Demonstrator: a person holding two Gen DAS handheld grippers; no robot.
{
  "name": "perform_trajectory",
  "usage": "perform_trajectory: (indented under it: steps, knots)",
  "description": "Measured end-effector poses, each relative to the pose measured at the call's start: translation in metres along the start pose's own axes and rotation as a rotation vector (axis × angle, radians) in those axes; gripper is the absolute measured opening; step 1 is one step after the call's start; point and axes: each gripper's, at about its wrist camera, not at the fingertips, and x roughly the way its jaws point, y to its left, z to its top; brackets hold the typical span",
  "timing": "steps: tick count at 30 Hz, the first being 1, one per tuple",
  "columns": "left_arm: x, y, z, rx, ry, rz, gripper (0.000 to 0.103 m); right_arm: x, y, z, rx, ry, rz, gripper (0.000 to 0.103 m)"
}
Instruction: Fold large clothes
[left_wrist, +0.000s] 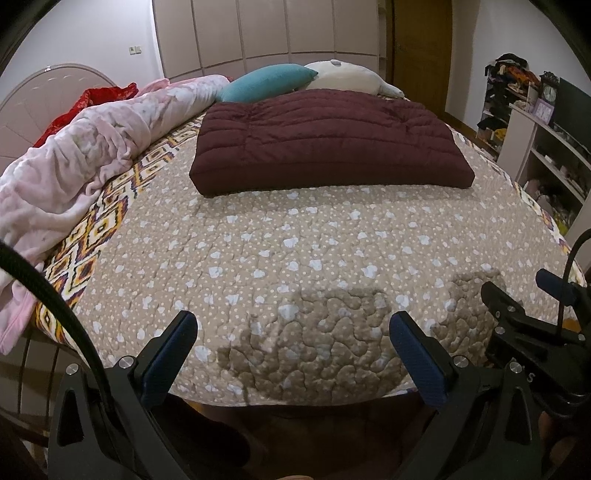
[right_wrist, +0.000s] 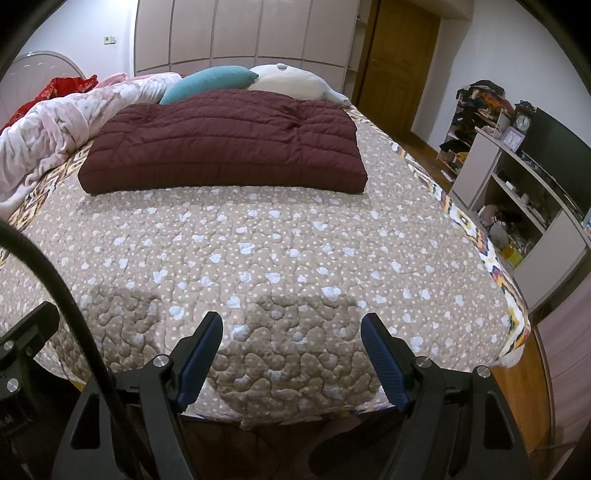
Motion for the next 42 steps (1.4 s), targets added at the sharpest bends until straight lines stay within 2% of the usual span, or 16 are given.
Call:
perform_trajectory:
  steps: [26, 29, 36, 42]
  knots:
    - [0.011, 0.005, -0.003, 0.001, 0.036, -0.002, 0.103, 0.005, -0.004, 0.001, -0.003, -0.014, 0.027, 0.081]
    - [0.015, 0.010, 0.004, -0.008, 0.036, 0.000, 0.103, 0.007, 0.000, 0.009, -0.026, -0.027, 0.034, 0.081]
    - [0.026, 0.029, 0.033, 0.007, -0.030, 0.058, 0.103, 0.017, 0.015, 0.050, -0.067, -0.074, 0.058, 0.081]
    - [0.049, 0.040, 0.043, -0.027, 0.020, 0.035, 0.103, 0.029, 0.028, 0.065, -0.093, -0.075, 0.083, 0.081]
